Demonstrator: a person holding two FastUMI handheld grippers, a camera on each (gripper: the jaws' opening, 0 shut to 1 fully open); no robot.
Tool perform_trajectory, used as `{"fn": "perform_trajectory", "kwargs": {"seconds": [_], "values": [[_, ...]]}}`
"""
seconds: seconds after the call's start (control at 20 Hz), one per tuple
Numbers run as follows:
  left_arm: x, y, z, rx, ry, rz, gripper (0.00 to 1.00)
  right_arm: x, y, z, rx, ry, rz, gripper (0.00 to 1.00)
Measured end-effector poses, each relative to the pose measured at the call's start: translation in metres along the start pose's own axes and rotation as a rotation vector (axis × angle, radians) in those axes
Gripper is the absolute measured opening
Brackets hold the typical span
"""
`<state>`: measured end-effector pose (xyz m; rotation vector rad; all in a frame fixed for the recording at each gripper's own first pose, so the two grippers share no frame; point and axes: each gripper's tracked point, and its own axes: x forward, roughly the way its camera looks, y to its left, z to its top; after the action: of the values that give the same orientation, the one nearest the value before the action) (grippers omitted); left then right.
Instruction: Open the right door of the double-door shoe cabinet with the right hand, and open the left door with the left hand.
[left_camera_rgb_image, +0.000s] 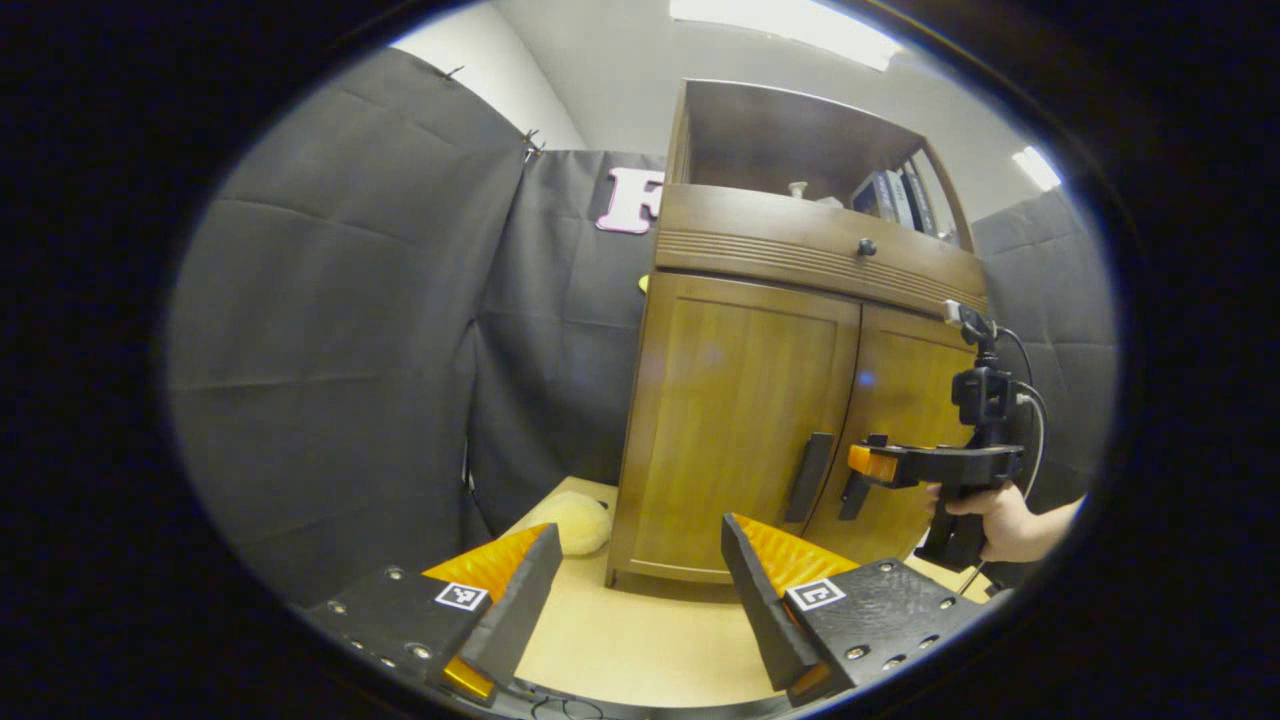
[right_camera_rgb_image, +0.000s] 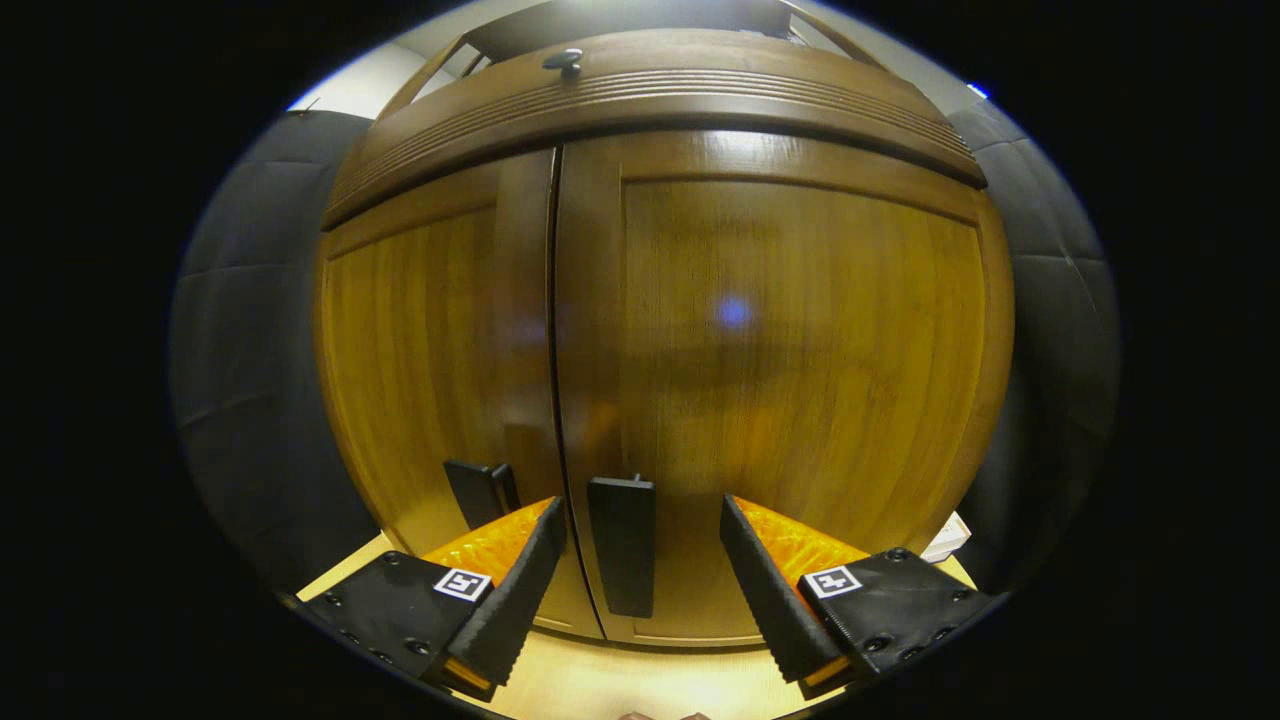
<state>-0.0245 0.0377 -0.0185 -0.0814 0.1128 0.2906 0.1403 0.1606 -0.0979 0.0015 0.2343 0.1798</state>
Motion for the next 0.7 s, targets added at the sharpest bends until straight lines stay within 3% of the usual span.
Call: {"fn": "perform_trajectory", "kwargs": {"seconds": [0.25,0.5,0.55,0.65,0.7], "values": [[-0.002,-0.001,-0.004,-0.046,0.020,0.028,0.91,0.008,-0.004,-0.001,0.015,0.009,-0.030,0.93],[0.000,-0.001,-0.004,-0.046,0.022,0.026,0.91,0.019,0.001,-0.015,-0.009,0.034,-0.043,0.56],[0.000,-0.001,-0.004,-0.042,0.021,0.026,0.91,0.017,0.008,-0.014,0.005,0.041,-0.016,0.56],[0.001,-0.002,-0.003,-0.045,0.021,0.022,0.93,0.021,0.006,-0.016,0.029,0.025,-0.015,0.38],[0.002,-0.003,-0.001,-0.051,0.022,0.019,0.92,0.020,0.008,-0.017,0.035,0.013,-0.013,0.36]]}}
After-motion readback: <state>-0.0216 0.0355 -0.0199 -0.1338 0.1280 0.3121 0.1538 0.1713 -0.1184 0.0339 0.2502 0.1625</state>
